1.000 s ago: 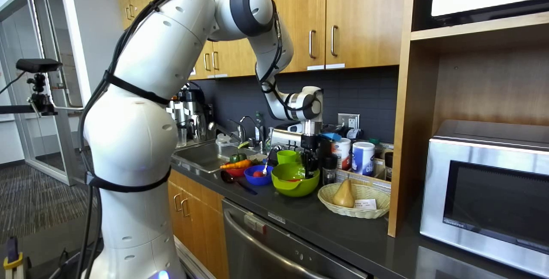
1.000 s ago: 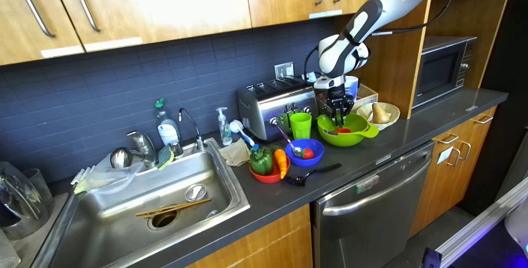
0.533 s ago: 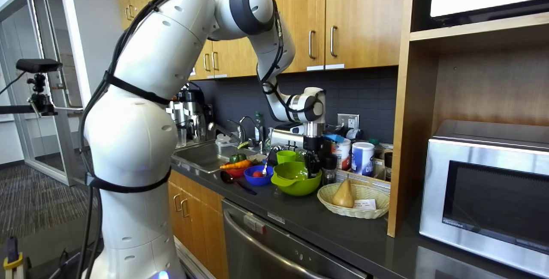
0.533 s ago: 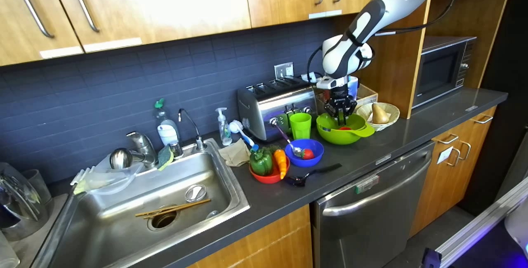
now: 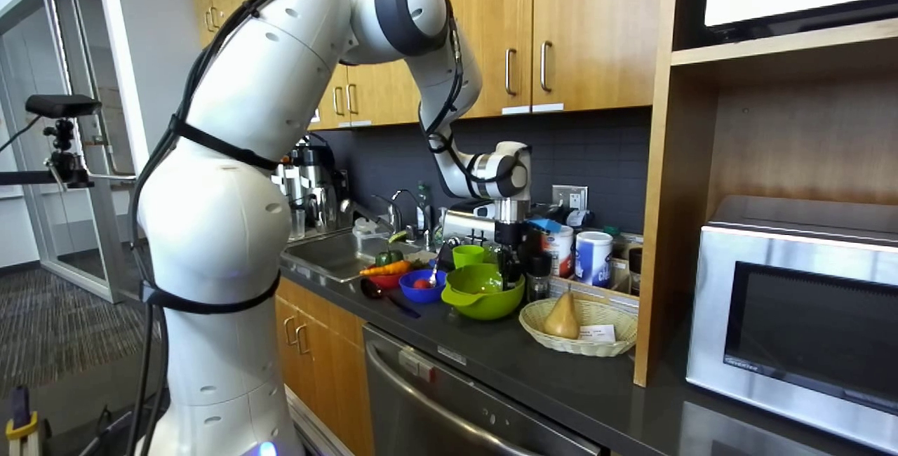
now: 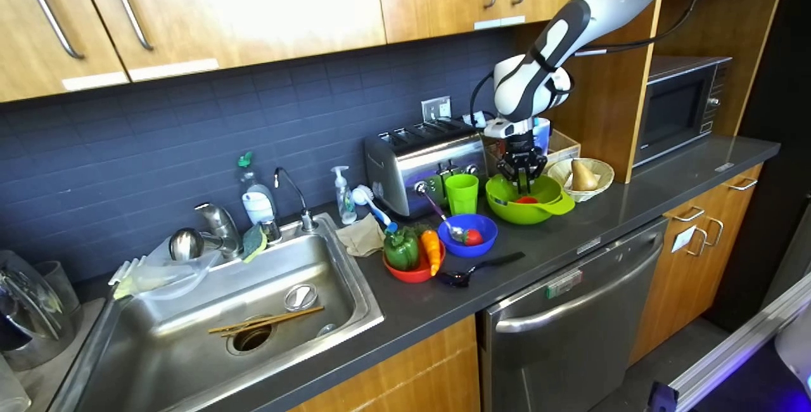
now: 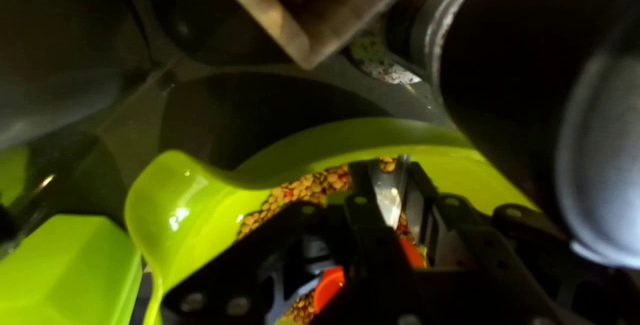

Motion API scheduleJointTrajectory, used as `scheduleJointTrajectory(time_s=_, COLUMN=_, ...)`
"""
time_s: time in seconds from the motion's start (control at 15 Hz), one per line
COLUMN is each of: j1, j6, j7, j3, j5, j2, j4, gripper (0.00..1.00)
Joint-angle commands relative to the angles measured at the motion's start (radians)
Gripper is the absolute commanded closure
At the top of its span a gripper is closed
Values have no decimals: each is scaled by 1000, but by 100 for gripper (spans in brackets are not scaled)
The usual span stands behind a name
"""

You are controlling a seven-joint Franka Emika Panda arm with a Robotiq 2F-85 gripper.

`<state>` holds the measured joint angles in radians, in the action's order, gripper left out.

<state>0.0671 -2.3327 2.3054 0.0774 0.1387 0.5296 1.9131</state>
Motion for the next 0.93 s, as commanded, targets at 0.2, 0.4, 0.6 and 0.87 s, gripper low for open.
scheduleJointTrajectory(time_s=0.2, j1=-2, j6=2, j7=-96, j3=12, j5=-22, j2=-71, j4=88, gripper=95)
scheduleJointTrajectory(time_s=0.4, j1=-3, j6=-6, j7=-131, j3=18, j5=-24, j2=-98, j4=126, gripper=95)
scheduleJointTrajectory(time_s=0.6, j1=-7, j6=-15, j7=-154, j3=24, j5=-20, j2=-124, j4=158, gripper=95)
scheduleJointTrajectory(time_s=0.87, j1=-12, j6=-23, j7=-172, j3=30, j5=-13, j2=-146, j4=185, gripper=95)
